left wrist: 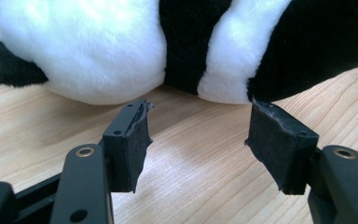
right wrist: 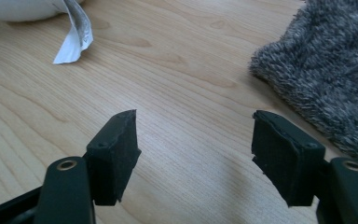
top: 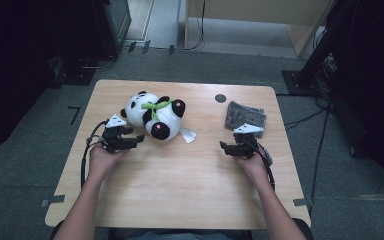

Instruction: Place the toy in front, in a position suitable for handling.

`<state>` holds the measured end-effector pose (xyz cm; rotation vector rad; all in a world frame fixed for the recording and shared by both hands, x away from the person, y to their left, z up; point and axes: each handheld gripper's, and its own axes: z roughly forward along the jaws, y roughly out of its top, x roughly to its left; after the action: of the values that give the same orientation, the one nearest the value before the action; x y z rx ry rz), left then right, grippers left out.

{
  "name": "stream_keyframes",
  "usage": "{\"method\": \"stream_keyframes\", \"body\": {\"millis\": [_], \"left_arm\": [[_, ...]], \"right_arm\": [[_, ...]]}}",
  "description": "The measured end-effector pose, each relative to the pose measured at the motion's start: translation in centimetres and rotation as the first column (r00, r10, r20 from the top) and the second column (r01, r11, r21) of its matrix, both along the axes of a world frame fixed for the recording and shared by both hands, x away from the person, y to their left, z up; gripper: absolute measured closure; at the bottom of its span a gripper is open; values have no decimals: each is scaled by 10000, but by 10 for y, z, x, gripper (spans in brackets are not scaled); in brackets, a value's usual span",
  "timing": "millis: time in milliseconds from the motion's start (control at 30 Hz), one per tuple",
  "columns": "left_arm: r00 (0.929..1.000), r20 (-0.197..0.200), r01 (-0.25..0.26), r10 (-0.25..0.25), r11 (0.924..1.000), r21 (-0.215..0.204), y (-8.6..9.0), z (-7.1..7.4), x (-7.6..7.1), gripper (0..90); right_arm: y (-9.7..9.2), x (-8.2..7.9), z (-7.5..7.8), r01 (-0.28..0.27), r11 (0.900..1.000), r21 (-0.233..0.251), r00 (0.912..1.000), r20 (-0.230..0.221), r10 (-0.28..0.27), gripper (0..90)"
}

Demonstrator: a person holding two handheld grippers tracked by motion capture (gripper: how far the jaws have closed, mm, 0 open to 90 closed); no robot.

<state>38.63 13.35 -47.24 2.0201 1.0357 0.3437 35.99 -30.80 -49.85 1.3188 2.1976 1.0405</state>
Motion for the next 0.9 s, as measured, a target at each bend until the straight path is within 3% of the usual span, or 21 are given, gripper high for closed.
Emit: {"method": "stream_keyframes", "body": {"millis": [100, 233, 367, 600, 900], "left_arm": [[10000, 33, 84, -84, 9999, 59, 0, 4, 3, 388], [9994, 155, 309, -308, 9995, -66, -4, 11, 7, 398], [9987, 208, 474, -471, 9988, -136, -8, 17, 11, 403], [9972, 214, 730, -722, 9965, -416, -12, 26, 17, 433], [9975, 319, 657, -636, 9954, -703, -12, 38, 31, 440]], "right_arm": [[1, 1, 3, -25, 10000, -67, 9999, -104, 25, 335], [-1, 2, 9, -80, 9999, -119, 9999, 79, 81, 370], [-4, 6, 13, -54, 9998, 204, 9998, 194, 50, 394], [-4, 8, 16, -181, 9994, 306, 9998, 120, 178, 401], [-2, 12, 17, -335, 9989, 338, 9994, -37, 337, 410]]}}
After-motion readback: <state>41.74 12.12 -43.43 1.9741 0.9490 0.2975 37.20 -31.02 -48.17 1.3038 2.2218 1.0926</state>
